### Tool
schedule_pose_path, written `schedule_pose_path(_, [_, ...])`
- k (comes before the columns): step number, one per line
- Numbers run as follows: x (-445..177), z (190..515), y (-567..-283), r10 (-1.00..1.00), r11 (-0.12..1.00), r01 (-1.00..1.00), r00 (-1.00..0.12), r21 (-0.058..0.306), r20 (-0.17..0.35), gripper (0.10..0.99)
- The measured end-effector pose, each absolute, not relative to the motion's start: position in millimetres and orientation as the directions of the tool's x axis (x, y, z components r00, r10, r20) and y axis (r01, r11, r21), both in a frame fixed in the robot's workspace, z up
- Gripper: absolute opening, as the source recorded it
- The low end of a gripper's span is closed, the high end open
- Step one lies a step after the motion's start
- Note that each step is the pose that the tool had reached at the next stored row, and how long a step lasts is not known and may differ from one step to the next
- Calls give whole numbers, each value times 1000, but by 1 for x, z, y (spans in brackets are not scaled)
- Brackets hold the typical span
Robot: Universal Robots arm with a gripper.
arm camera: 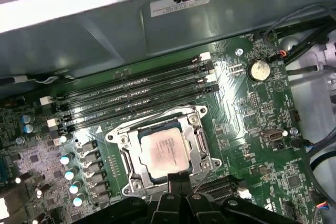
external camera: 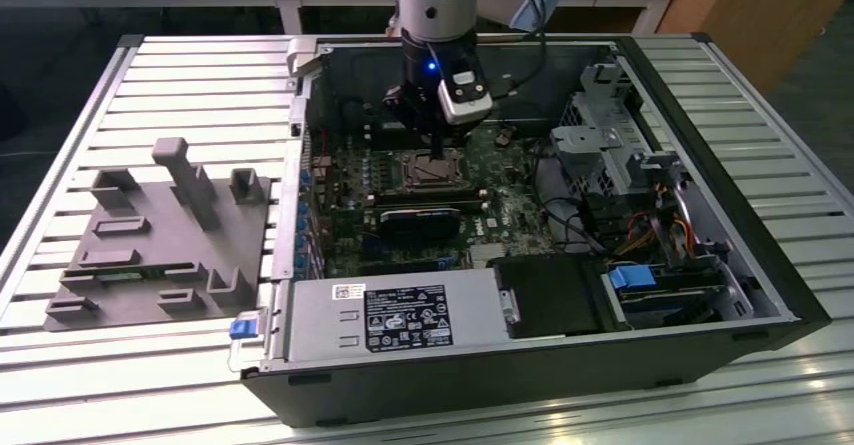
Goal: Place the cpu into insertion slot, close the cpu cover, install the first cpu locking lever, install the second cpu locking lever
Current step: 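Install the first cpu locking lever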
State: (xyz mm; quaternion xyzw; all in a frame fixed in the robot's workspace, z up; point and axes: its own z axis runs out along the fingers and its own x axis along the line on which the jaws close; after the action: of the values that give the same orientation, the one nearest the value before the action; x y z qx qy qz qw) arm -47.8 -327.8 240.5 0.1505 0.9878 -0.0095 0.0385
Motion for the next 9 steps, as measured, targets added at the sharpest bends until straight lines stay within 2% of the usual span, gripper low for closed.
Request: schedule_pose_path(9, [-48,240,-328,239,971,240,-968,-7,-79,102])
